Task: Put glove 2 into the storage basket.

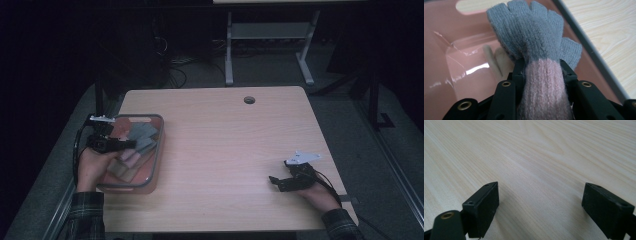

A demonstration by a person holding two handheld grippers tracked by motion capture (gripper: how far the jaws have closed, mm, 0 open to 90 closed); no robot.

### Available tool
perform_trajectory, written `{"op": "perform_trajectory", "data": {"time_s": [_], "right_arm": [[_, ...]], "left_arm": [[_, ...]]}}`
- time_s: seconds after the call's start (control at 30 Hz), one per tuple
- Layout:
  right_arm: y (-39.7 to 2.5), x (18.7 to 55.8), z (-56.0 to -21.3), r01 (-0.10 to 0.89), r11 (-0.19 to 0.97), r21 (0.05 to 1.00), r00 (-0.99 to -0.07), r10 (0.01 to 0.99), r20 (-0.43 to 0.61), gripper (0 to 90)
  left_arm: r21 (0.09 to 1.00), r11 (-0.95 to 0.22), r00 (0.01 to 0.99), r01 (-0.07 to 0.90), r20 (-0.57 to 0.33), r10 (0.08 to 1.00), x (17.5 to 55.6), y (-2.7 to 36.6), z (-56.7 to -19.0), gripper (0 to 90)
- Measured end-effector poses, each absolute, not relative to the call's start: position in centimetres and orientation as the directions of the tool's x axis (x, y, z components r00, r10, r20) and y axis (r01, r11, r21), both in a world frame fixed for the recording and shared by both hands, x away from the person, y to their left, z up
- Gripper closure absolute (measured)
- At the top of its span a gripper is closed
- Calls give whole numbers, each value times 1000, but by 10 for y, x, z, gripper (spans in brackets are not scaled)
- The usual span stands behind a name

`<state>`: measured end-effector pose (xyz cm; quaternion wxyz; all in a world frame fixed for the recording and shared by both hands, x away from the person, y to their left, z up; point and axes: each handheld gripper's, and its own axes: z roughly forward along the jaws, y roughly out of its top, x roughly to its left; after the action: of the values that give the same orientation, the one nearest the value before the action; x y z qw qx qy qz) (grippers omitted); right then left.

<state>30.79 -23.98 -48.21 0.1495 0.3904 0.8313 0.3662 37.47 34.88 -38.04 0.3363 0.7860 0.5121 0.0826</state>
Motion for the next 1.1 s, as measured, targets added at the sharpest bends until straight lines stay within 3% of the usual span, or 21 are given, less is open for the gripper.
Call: {"op": "perform_trajectory", "data": {"time_s": [0.33, 0.53, 0.6, 0.63, 1.1], "right_arm": [[-240, 308, -482, 540, 427, 726, -650, 759, 37, 141], [-240, 308, -482, 539, 427, 726, -651, 759, 37, 141], [-240, 308, -482, 540, 427, 726, -651, 759, 37, 141], [-240, 308, -482, 539, 427, 726, -651, 758, 37, 141], [-240, 308, -482, 540, 427, 726, -650, 759, 37, 141]], "left_arm": [[602, -268, 470, 752, -206, 858, 379, 351, -393, 588], [610, -291, 473, 737, -159, 866, 381, 350, -395, 267], [616, -291, 470, 732, -148, 870, 380, 351, -394, 245], [623, -283, 463, 729, -144, 875, 380, 351, -393, 183], [692, -274, 475, 669, -114, 873, 372, 350, -371, 142]]}}
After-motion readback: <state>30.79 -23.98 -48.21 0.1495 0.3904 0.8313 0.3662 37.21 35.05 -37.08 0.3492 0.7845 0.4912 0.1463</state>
